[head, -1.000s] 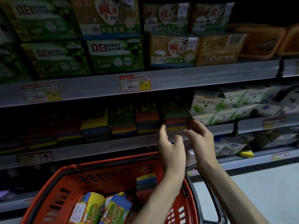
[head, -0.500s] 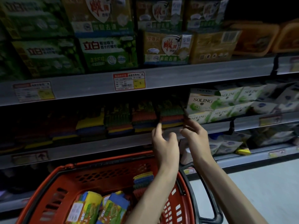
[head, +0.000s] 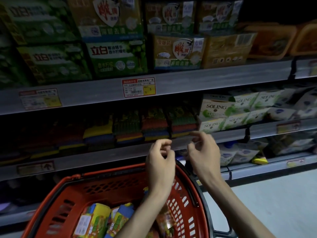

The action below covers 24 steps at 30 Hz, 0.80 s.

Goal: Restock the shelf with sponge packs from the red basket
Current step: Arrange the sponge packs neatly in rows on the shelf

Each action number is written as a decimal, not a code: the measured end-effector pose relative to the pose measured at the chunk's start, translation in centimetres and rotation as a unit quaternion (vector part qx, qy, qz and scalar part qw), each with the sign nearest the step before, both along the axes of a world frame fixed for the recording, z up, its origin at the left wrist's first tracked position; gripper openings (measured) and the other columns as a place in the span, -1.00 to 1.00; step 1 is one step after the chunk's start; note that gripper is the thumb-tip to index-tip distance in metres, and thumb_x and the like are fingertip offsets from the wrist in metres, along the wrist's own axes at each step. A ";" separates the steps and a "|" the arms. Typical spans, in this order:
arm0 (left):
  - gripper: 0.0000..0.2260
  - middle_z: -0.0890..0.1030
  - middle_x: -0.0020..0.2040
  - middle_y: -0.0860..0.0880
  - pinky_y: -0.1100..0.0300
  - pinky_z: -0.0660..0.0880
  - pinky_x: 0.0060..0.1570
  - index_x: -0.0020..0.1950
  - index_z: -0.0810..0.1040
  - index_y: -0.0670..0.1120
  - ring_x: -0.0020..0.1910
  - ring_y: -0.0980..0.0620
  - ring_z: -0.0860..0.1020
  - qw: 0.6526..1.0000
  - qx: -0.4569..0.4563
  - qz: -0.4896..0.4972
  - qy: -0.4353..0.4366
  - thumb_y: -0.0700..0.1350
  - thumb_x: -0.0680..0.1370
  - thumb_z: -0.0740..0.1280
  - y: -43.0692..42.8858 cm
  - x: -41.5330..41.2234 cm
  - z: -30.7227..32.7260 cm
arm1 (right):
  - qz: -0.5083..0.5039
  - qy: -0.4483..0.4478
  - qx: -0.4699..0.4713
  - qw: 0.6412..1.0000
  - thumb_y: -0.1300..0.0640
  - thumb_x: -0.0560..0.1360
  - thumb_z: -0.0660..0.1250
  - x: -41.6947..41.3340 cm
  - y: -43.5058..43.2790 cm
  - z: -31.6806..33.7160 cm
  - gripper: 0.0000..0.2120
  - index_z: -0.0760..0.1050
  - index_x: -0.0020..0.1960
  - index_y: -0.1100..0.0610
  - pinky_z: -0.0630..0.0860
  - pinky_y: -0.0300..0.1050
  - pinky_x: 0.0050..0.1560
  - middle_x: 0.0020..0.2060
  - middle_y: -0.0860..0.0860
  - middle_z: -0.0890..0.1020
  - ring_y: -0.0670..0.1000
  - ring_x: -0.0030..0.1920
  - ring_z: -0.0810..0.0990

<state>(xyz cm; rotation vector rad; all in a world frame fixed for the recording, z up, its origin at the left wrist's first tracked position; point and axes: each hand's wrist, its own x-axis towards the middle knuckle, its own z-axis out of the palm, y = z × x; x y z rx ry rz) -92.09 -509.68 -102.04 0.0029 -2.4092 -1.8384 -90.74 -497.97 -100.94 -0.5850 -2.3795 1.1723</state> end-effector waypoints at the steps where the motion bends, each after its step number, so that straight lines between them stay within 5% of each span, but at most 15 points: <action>1: -0.84 0.64 -0.06 0.11 0.35 0.51 -0.22 0.05 0.62 0.06 -0.11 0.23 0.61 1.000 0.004 0.007 -0.012 -0.20 0.62 0.35 -0.7 -0.3 -0.3 | 0.015 0.005 -0.038 0.999 0.18 0.56 0.36 -0.1 -0.4 -0.1 -0.78 0.63 0.18 0.04 0.62 0.05 0.06 -0.06 -0.09 0.67 -0.08 -0.07 0.64; 9: -0.85 0.68 -0.10 0.07 0.40 0.52 -0.20 0.07 0.64 0.04 -0.13 0.19 0.64 0.995 0.050 0.071 -0.050 -0.21 0.61 0.38 -4.0 -1.3 -1.6 | -0.007 -0.005 -0.287 0.958 0.14 0.55 0.45 -2.2 -4.8 -0.9 -0.91 0.72 -0.09 0.07 0.55 -0.04 -0.20 -0.46 -0.05 0.65 -0.08 -0.39 0.59; 14: -0.91 0.71 -0.13 0.02 0.30 0.54 -0.18 0.06 0.63 -0.02 -0.13 0.10 0.68 0.982 0.123 0.110 -0.092 -0.19 0.62 0.39 -4.1 -2.5 -1.2 | -0.085 -0.024 -0.459 0.884 0.25 0.53 0.46 -3.5 -6.0 -0.4 -0.92 0.69 -0.13 0.18 0.46 -0.14 -0.31 -0.39 0.06 0.68 -0.01 -0.47 0.50; 19: -0.92 0.72 -0.18 -0.02 0.20 0.53 -0.24 -0.02 0.68 -0.12 -0.20 0.09 0.69 0.958 0.200 0.137 -0.150 -0.19 0.62 0.39 -3.8 -3.5 -0.8 | -0.107 -0.033 -0.497 0.860 0.23 0.55 0.45 -4.4 -7.0 0.2 -0.69 0.63 -0.38 0.15 0.40 -0.04 -0.31 -0.45 0.05 0.66 0.03 -0.46 0.47; 24: -0.83 0.72 -0.20 -0.03 0.15 0.49 -0.27 -0.18 0.63 -0.10 -0.19 0.04 0.69 0.939 0.238 0.159 -0.189 -0.19 0.61 0.39 -3.3 -4.1 -0.2 | -0.146 -0.047 -0.509 0.847 0.23 0.54 0.42 -5.4 -7.6 0.9 -0.73 0.59 -0.34 0.21 0.45 -0.10 -0.35 -0.48 0.01 0.65 -0.01 -0.51 0.51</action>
